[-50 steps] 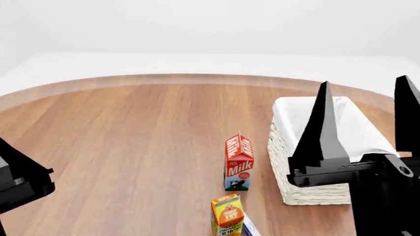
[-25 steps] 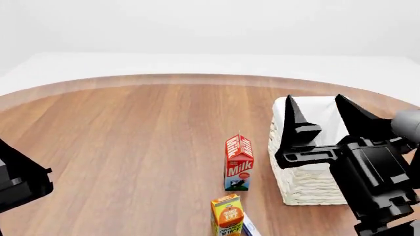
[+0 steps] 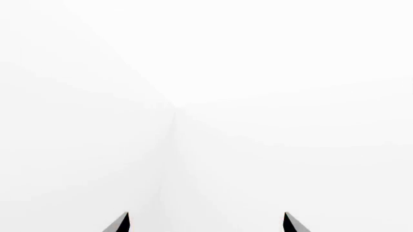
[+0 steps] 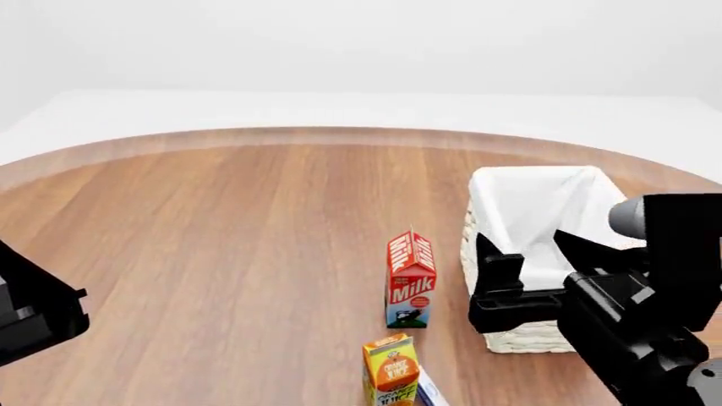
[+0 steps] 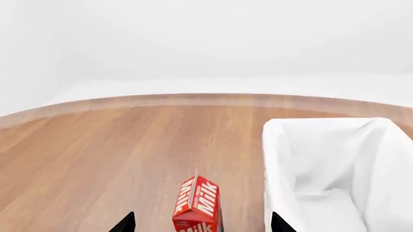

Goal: Pick up the cream cheese box and the butter, and put them in the basket.

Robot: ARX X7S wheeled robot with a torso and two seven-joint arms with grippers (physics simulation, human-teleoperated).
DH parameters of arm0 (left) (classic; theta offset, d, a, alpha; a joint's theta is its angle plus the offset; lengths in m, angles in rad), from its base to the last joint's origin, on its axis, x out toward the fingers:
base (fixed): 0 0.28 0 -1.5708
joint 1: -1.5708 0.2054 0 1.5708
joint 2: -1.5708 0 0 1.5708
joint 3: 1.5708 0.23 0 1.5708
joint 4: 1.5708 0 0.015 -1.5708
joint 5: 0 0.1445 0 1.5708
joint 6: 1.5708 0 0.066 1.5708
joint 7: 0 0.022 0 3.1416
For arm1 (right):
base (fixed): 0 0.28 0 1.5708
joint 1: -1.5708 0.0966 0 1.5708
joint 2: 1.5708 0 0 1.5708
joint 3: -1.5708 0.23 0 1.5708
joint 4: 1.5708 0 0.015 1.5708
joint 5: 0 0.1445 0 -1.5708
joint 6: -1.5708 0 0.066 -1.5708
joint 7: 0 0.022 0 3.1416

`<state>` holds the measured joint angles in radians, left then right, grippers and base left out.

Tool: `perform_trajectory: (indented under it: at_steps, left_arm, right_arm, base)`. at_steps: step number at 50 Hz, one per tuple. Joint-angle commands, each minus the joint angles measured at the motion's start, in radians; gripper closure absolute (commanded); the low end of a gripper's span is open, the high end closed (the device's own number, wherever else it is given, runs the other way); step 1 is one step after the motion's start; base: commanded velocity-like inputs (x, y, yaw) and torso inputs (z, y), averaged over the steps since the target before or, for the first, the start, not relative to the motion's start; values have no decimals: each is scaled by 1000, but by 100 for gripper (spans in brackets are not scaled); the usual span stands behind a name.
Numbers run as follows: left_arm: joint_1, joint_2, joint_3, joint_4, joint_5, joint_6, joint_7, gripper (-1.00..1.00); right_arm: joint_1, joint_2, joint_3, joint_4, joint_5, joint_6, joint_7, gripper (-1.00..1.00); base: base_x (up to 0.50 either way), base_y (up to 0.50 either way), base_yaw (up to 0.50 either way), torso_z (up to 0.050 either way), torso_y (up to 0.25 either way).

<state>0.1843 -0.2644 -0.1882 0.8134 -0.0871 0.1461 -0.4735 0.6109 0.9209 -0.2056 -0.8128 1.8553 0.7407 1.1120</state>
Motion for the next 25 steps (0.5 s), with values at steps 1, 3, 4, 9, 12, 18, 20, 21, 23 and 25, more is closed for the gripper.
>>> perform_trajectory:
  at_steps: [1, 3, 4, 9, 12, 18, 20, 21, 23, 25]
  left_arm:
    - [1, 16, -22, 0, 9, -7, 18, -100]
    - [0, 16, -19, -2, 11, -6, 18, -100]
    - [0, 15, -19, -2, 11, -6, 17, -100]
    - [-1, 12, -18, 0, 11, -9, 14, -100]
    - [0, 11, -17, 1, 12, -9, 13, -100]
    - [1, 9, -16, 0, 11, -7, 10, -100]
    - [3, 8, -15, 1, 10, -7, 9, -100]
    - [4, 7, -15, 2, 11, -6, 9, -100]
    - [3, 6, -17, 3, 9, -8, 7, -100]
    - [3, 5, -17, 3, 8, -9, 6, -100]
  right_arm:
    - [122, -3, -61, 97, 116, 60, 11, -100]
    - [137, -13, -72, 115, 98, 76, -7, -100]
    - [145, -16, -78, 120, 95, 82, -7, -100]
    - [181, -39, -115, 155, 70, 120, -28, -100]
    - [200, -50, -135, 172, 66, 136, -31, -100]
    - [216, -74, -163, 210, 34, 162, -62, -100]
    - [215, -83, -176, 222, 23, 170, -69, -100]
    - [211, -90, -183, 231, 14, 173, -75, -100]
    - [210, -104, -200, 245, -6, 186, -92, -100]
    - [207, -111, -209, 247, -7, 191, -102, -100]
  base:
    - [0, 0, 0, 0, 0]
    - [0, 0, 0, 0, 0]
    - [0, 0, 0, 0, 0]
    - [0, 0, 0, 0, 0]
    - [0, 0, 0, 0, 0]
    - [0, 0, 0, 0, 0]
    - [0, 0, 0, 0, 0]
    - [0, 0, 0, 0, 0]
    - [0, 0, 0, 0, 0]
    - [0, 0, 0, 0, 0]
